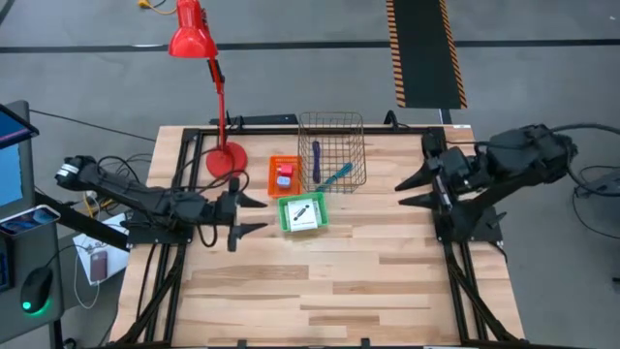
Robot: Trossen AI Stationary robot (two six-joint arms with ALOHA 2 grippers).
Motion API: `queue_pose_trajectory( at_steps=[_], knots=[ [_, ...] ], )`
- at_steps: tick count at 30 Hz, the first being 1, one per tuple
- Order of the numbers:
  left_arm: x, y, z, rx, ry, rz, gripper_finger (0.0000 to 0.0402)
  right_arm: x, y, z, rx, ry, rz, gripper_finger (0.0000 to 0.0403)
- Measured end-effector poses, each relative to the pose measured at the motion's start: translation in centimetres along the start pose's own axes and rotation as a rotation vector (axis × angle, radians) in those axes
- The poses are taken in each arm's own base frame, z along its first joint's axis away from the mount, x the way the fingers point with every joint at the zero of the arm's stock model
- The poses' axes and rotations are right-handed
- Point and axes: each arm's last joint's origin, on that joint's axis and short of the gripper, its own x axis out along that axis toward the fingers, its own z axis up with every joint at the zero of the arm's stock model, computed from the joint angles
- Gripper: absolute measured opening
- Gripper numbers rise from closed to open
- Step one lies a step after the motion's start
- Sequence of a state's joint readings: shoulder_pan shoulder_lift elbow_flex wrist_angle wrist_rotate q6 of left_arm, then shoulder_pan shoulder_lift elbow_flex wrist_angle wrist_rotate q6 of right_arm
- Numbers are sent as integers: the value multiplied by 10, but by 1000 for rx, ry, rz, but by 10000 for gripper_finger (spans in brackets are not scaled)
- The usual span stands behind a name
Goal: Pick and place items into bin
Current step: Return to Home Position
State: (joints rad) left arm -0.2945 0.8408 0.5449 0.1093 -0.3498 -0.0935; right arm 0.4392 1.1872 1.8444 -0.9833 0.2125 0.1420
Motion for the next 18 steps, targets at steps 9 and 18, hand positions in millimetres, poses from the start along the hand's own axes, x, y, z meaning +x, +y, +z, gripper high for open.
queue_pose_trajectory(
  at_steps=[9,18],
  knots=[
    [-18,-4,-47,-51,-91,-68,234,-2,-19,-82,11,-157,102,118],
    [-30,-9,-79,-85,-112,33,233,7,-36,-190,56,-300,126,118]
  ],
)
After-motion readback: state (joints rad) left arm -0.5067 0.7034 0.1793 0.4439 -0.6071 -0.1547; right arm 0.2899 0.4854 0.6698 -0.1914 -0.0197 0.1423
